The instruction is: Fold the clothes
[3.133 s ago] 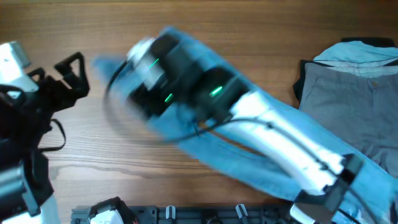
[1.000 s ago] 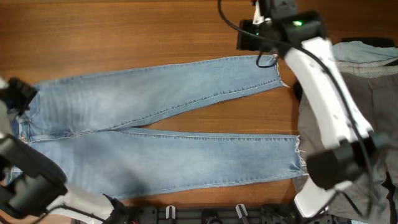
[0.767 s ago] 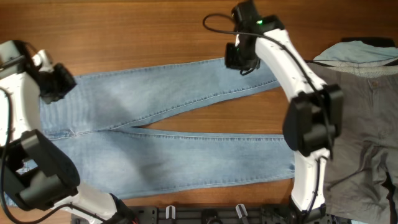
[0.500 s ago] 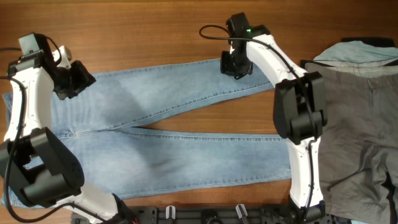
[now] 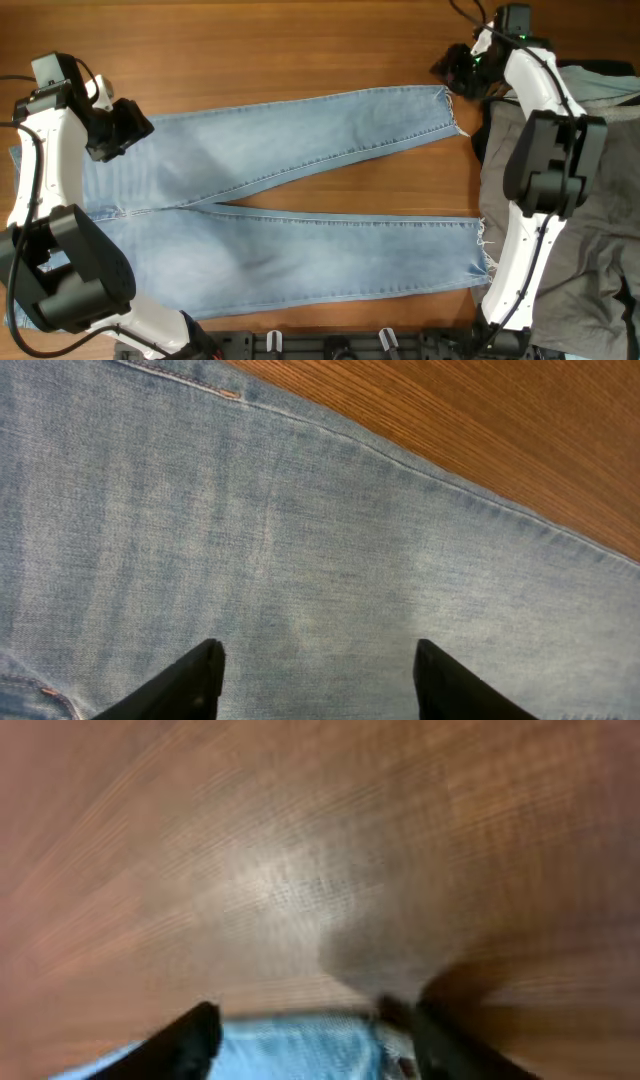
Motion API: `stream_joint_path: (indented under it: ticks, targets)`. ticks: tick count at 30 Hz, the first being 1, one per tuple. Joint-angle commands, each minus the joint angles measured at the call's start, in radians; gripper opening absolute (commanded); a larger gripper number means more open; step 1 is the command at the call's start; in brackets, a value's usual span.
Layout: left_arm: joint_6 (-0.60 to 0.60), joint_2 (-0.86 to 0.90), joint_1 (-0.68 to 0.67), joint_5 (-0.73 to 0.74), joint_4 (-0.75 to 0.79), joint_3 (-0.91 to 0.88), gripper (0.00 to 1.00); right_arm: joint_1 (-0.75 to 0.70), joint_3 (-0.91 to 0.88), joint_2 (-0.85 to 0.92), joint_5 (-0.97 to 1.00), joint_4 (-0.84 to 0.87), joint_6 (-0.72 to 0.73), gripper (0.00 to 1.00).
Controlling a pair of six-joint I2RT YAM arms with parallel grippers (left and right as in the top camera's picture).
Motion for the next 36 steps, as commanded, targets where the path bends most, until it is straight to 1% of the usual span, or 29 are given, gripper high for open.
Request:
stream_joint_path:
  ticks: [1, 2, 3, 5, 6, 7, 8, 9, 11, 13, 15, 16, 17, 18, 19, 20, 22, 23, 25, 27, 29, 30, 33, 34, 36]
  targets:
    - [0.005, 0.009, -0.005, -0.021, 0.003, -0.003, 0.66, 0.001, -0.022, 0.02, 0.077, -0.096, -0.13, 0.76]
    - [0.005, 0.009, -0.005, -0.021, 0.003, -0.003, 0.66, 0.001, -0.022, 0.024, 0.076, -0.155, -0.174, 0.72]
    - [0.005, 0.009, -0.005, -0.021, 0.003, -0.003, 0.66, 0.006, -0.023, 0.024, 0.077, -0.203, -0.198, 0.6]
    - [0.005, 0.01, -0.005, -0.021, 0.002, -0.003, 0.67, 0.023, -0.023, 0.024, 0.085, -0.262, -0.229, 0.41]
    - [0.005, 0.009, -0.005, -0.02, 0.002, -0.003, 0.67, 0.031, -0.023, 0.024, 0.094, -0.265, -0.229, 0.31]
    - [0.005, 0.009, -0.005, -0.017, 0.002, -0.003, 0.67, 0.036, -0.023, 0.024, 0.107, -0.236, -0.225, 0.13]
    - [0.005, 0.009, -0.005, -0.014, 0.003, -0.003, 0.67, 0.034, -0.023, 0.024, 0.107, -0.188, -0.222, 0.05]
    - [0.004, 0.009, -0.005, -0.012, 0.002, -0.003, 0.67, 0.021, -0.022, 0.024, 0.108, -0.106, -0.198, 0.04]
    - [0.001, 0.009, -0.005, -0.007, 0.002, -0.003, 0.68, -0.025, -0.018, 0.024, 0.111, 0.04, -0.071, 0.04]
    - [0.001, 0.009, -0.005, 0.019, 0.003, -0.003, 0.69, -0.082, -0.018, 0.024, 0.092, 0.164, 0.065, 0.04]
    - [0.001, 0.009, -0.005, 0.033, 0.003, -0.003, 0.7, -0.12, -0.018, 0.024, 0.061, 0.216, 0.096, 0.04]
    - [0.002, 0.009, -0.005, 0.027, 0.003, -0.003, 0.71, -0.144, -0.018, 0.024, 0.036, 0.226, 0.095, 0.07]
    - [0.002, 0.01, -0.005, 0.001, 0.012, -0.003, 0.71, -0.154, -0.018, 0.024, -0.006, 0.225, 0.076, 0.46]
    - [0.002, 0.011, -0.005, -0.007, 0.029, -0.005, 0.7, -0.157, -0.018, 0.023, -0.045, 0.225, 0.048, 0.66]
    - [0.002, 0.016, -0.005, -0.024, 0.047, -0.005, 0.64, -0.157, -0.018, 0.02, -0.079, 0.224, 0.035, 0.74]
    - [0.002, 0.023, -0.005, -0.048, 0.064, -0.005, 0.55, -0.157, -0.018, 0.015, -0.105, 0.22, 0.034, 0.75]
    - [0.002, 0.063, -0.005, -0.095, 0.108, -0.005, 0.26, -0.154, -0.018, -0.02, -0.171, 0.202, 0.013, 0.75]
    - [0.002, 0.082, -0.004, -0.109, 0.126, -0.005, 0.21, -0.152, -0.018, -0.032, -0.183, 0.195, 0.003, 0.75]
    - [0.001, 0.154, -0.004, -0.164, 0.182, -0.005, 0.05, -0.134, -0.018, -0.087, -0.187, 0.145, -0.042, 0.75]
    - [0.0, 0.232, -0.004, -0.174, 0.24, -0.005, 0.04, -0.104, -0.018, -0.143, -0.185, 0.071, -0.103, 0.74]
    - [-0.009, 0.287, -0.004, -0.174, 0.265, -0.005, 0.04, -0.073, -0.018, -0.177, -0.183, 0.011, -0.144, 0.74]
    - [-0.037, 0.334, -0.003, -0.174, 0.272, -0.005, 0.04, -0.045, -0.018, -0.193, -0.183, -0.026, -0.166, 0.74]
    - [-0.09, 0.397, 0.0, -0.175, 0.272, -0.005, 0.04, 0.042, -0.019, -0.196, -0.18, -0.119, -0.194, 0.73]
    - [-0.131, 0.411, 0.002, -0.175, 0.286, -0.005, 0.04, 0.085, -0.021, -0.195, -0.137, -0.151, -0.195, 0.73]
    - [-0.2, 0.441, 0.003, -0.174, 0.346, -0.005, 0.04, 0.144, -0.021, -0.191, -0.02, -0.153, -0.106, 0.74]
